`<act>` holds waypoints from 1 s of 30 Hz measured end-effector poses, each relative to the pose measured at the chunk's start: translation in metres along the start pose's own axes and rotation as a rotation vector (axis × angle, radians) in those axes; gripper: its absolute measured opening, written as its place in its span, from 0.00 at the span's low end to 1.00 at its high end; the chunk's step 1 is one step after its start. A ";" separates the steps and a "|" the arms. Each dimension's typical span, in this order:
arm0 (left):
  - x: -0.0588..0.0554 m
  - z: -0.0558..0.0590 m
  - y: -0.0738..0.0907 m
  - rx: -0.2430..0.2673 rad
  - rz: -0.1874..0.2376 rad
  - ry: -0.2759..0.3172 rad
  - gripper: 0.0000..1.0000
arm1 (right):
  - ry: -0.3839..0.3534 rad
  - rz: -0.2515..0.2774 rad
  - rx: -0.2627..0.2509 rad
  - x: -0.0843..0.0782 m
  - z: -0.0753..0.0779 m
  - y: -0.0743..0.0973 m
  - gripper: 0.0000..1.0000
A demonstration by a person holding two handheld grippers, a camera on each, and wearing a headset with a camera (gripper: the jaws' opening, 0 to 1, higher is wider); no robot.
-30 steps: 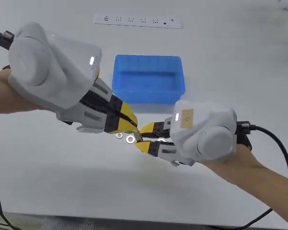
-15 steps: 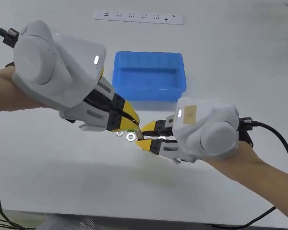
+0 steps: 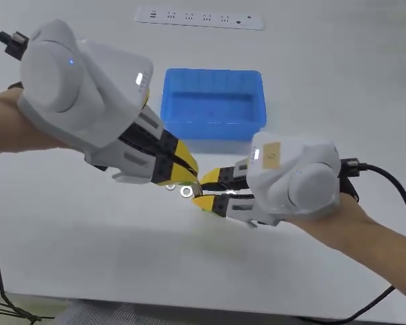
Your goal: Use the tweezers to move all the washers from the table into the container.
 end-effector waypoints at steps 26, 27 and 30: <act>-0.003 0.001 0.000 -0.009 -0.047 0.025 0.06 | -0.022 0.024 0.033 -0.002 -0.001 -0.001 0.11; -0.003 0.000 0.000 -0.006 -0.048 0.025 0.06 | -0.023 0.024 0.032 -0.002 -0.001 -0.001 0.11; -0.003 -0.001 0.000 -0.006 -0.046 0.034 0.06 | -0.023 0.027 0.036 -0.002 -0.001 -0.001 0.10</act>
Point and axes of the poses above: the centre of the closed fingertips' face, and the gripper's own axes: y roughly backward along the fingers, z roughly to its right, x roughly out of its top, the point moved 6 cm from there along y, roughly backward along the fingers, and after that the axes turned 8 degrees about z, right-handed, at the moved point
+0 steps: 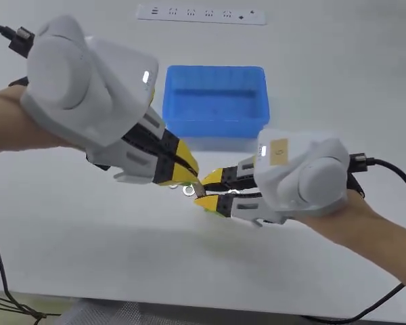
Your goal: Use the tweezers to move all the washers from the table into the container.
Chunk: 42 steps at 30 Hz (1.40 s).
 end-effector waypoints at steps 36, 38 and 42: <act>0.019 -0.007 0.010 0.000 0.014 -0.007 0.06 | 0.025 0.071 -0.020 0.016 0.010 0.010 0.10; 0.022 -0.007 0.012 -0.003 0.016 -0.014 0.06 | 0.032 0.072 -0.013 0.019 0.011 0.012 0.10; 0.028 -0.010 0.018 0.004 0.027 -0.025 0.06 | 0.045 0.077 -0.008 0.027 0.016 0.016 0.10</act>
Point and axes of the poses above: the centre of the closed fingertips' face, and the gripper's own axes: y roughly backward along the fingers, z roughly to its right, x roughly out of its top, the point moved 6 cm from there along y, roughly backward along the fingers, and after that the axes turned 8 degrees about z, right-handed, at the moved point
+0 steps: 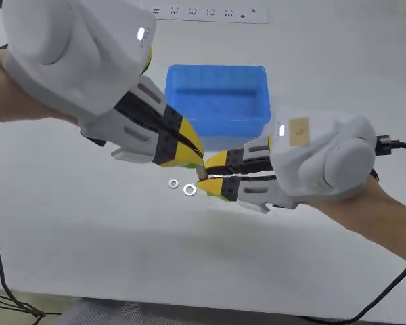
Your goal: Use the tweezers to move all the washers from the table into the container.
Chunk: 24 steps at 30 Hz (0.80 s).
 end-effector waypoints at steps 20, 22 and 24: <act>0.040 -0.041 0.030 0.037 0.004 -0.076 0.06 | 0.108 0.033 -0.026 0.044 0.049 0.015 0.10; 0.044 -0.049 0.034 0.043 0.001 -0.087 0.06 | 0.110 0.042 -0.041 0.049 0.059 0.016 0.10; 0.047 -0.056 0.038 0.048 0.001 -0.095 0.06 | 0.111 0.055 -0.051 0.053 0.069 0.018 0.10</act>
Point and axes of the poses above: the centre of the closed fingertips' face, and the gripper's own axes: y roughly backward along the fingers, z roughly to its right, x roughly out of its top, the point moved 6 cm from there along y, roughly backward along the fingers, and after that the axes turned 8 degrees about z, right-handed, at the moved point
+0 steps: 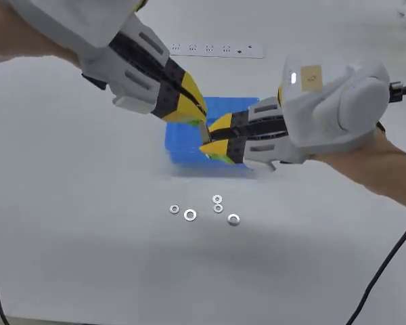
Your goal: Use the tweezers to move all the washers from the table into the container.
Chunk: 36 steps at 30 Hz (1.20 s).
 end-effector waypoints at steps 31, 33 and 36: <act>-0.088 -0.084 -0.046 -0.047 -0.086 0.060 0.06 | -0.080 -0.088 0.030 -0.087 0.064 -0.046 0.10; -0.090 -0.084 -0.048 -0.049 -0.088 0.060 0.06 | -0.086 -0.091 0.030 -0.090 0.064 -0.047 0.10; -0.092 -0.084 -0.051 -0.052 -0.088 0.061 0.06 | -0.090 -0.096 0.030 -0.094 0.064 -0.047 0.10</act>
Point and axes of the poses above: the centre of the closed fingertips' face, and the gripper's own axes: y roughly backward along the fingers, z roughly to its right, x roughly out of its top, the point moved 6 cm from there along y, roughly backward along the fingers, and after that the axes turned 8 degrees about z, right-handed, at the moved point
